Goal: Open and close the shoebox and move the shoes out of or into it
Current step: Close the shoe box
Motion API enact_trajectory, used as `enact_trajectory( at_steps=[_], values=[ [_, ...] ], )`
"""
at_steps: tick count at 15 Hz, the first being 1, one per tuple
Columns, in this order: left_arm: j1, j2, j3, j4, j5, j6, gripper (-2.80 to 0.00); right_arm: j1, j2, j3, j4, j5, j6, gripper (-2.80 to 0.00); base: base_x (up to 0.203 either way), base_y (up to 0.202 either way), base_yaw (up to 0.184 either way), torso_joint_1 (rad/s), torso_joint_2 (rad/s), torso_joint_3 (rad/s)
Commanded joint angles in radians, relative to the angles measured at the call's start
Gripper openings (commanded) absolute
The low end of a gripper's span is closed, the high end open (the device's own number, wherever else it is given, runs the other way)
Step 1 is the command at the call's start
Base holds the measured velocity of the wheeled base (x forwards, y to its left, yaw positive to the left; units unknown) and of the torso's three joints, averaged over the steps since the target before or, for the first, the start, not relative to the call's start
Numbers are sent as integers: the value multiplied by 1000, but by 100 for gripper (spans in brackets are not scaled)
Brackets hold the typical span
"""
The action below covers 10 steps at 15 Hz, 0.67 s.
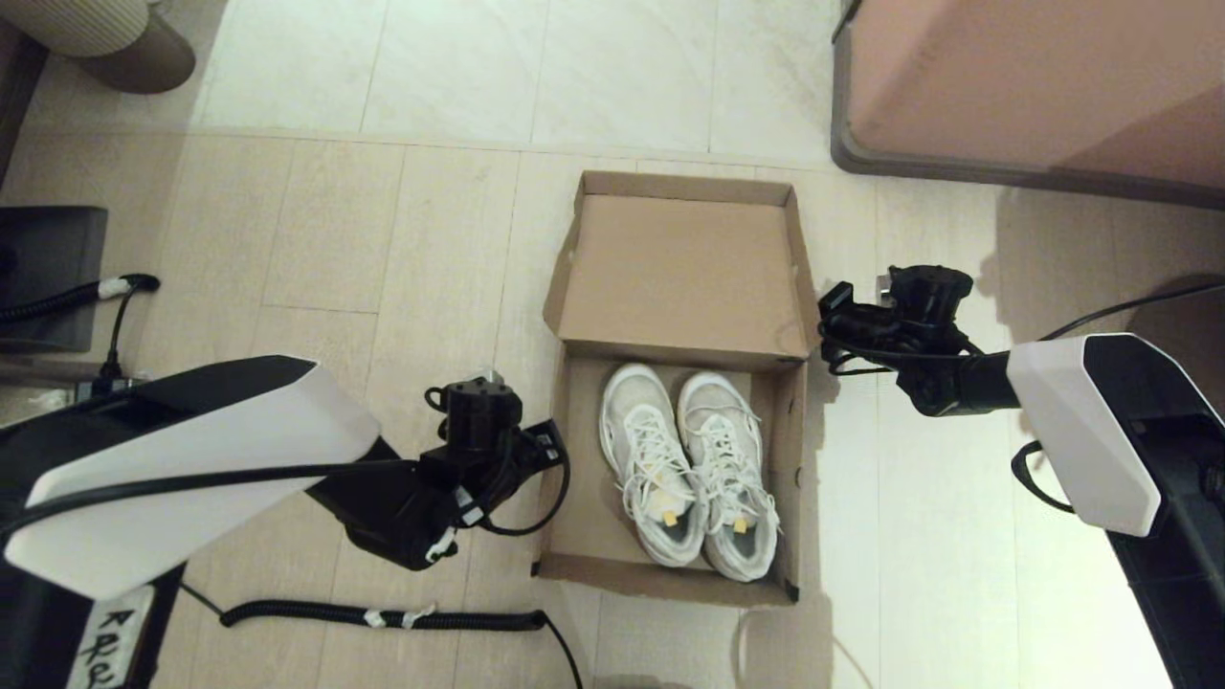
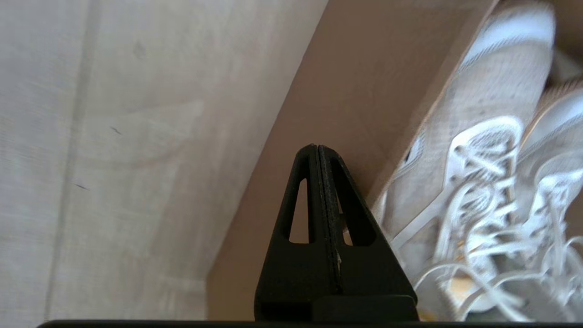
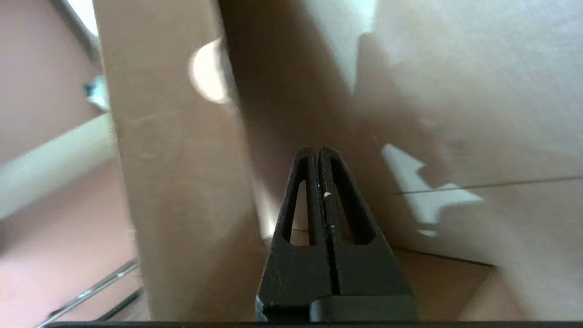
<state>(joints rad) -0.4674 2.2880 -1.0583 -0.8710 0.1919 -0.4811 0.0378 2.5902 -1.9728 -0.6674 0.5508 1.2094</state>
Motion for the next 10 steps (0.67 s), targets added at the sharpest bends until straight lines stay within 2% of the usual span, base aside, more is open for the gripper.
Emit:
enact_trajectory(
  at_steps=[1,6,10],
  values=[
    [-7,19,-2,-7,1,-2,-280,-1,-4,0,-31,5,46,-280,0,0,0,0,0,0],
    [-7,25,-2,-17,3,-1,-280,-10,2,1,-187,79,310,-280,0,0,0,0,0,0],
    [-7,28,-2,-17,1,-1,-280,-43,23,2,-440,225,616,-280,0,0,0,0,0,0]
  ],
)
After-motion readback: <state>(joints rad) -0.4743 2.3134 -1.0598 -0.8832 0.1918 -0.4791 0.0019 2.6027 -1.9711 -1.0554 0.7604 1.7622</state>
